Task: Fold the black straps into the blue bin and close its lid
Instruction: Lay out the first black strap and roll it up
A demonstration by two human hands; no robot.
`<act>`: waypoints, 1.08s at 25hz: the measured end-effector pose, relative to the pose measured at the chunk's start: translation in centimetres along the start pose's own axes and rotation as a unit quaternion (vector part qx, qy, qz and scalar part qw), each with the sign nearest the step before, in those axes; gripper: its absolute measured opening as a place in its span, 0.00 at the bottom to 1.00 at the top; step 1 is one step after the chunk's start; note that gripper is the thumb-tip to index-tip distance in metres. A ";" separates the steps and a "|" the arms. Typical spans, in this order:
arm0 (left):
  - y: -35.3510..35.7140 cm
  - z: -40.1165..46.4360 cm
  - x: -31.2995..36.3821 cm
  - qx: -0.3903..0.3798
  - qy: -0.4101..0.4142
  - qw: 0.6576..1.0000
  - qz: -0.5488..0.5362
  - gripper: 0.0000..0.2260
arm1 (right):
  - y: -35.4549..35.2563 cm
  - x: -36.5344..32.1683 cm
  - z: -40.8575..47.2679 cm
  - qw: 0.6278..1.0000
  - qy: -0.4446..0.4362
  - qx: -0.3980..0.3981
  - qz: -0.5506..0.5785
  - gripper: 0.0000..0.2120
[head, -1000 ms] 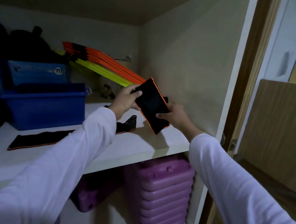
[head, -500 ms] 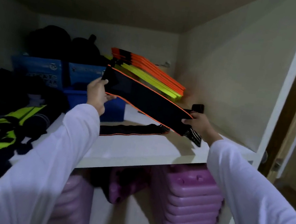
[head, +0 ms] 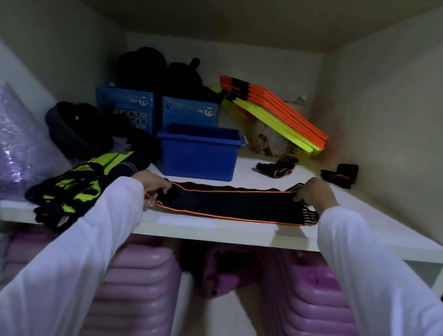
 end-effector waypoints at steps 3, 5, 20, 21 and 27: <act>0.1 -0.6 -0.8 -0.031 -0.052 0.996 0.065 0.13 | 1.4 -0.6 -0.4 0.999 0.010 0.026 -0.043 0.08; 0.0 -0.8 -1.0 -0.020 -0.055 0.994 0.088 0.11 | 1.8 -0.6 -0.6 0.996 0.019 0.050 -0.064 0.13; 0.7 0.7 -0.7 0.026 -0.024 0.997 0.067 0.25 | 4.4 -0.9 -0.8 0.986 0.047 -0.146 -0.061 0.26; 0.7 0.8 -0.7 0.025 -0.024 0.998 0.056 0.26 | 4.4 -0.8 -0.7 0.987 0.050 -0.145 -0.054 0.25; -0.2 2.2 0.8 0.083 0.038 0.995 -0.039 0.22 | 2.0 -1.6 0.7 0.993 0.019 -0.112 0.025 0.14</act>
Point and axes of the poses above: each hand's wrist, its own z-axis towards the middle knuckle, its own y-axis out of the palm, x = y × z, the point moved 5 cm from there along z, towards the middle knuckle, and after that the axes turned 10 degrees about -x, right-handed, at the moved point
